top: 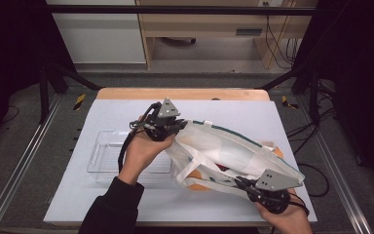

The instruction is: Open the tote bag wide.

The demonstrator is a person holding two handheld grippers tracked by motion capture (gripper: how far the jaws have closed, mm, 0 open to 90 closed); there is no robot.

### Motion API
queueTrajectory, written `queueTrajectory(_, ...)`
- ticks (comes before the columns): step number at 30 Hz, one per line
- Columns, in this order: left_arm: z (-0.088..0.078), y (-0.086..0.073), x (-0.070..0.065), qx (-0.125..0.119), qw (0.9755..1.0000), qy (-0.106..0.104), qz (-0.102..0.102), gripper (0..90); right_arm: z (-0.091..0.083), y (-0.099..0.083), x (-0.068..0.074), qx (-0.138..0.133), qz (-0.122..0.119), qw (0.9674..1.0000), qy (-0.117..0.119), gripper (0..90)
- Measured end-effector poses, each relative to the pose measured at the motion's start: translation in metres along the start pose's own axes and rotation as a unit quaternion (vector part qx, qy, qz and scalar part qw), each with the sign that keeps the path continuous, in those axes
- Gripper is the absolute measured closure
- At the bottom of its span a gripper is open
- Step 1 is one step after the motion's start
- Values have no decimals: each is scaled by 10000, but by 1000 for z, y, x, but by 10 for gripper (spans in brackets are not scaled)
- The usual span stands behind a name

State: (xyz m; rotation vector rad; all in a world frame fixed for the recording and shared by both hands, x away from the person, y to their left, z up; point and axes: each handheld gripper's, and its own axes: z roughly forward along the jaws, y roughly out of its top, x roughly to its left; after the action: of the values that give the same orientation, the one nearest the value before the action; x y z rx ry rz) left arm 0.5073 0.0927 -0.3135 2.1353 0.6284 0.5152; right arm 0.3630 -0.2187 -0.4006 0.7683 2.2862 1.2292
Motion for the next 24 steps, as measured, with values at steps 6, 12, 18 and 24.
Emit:
queueTrajectory(6, 6, -6, -2, 58, 9999, -38, -81, 874, 7, -11, 12, 118, -124, 9995, 275, 865)
queueTrajectory(12, 12, -12, -3, 173, 9998, -95, -92, 873, 15, -21, 12, 222, -5, 9988, 429, 866)
queueTrajectory(18, 15, -17, -5, 265, 9995, -136, -64, 871, 20, -27, 10, 277, 89, 9984, 489, 865)
queueTrajectory(24, 9, -17, -9, 431, 9988, -210, 101, 867, 18, -26, 7, 123, 194, 9990, 396, 865)
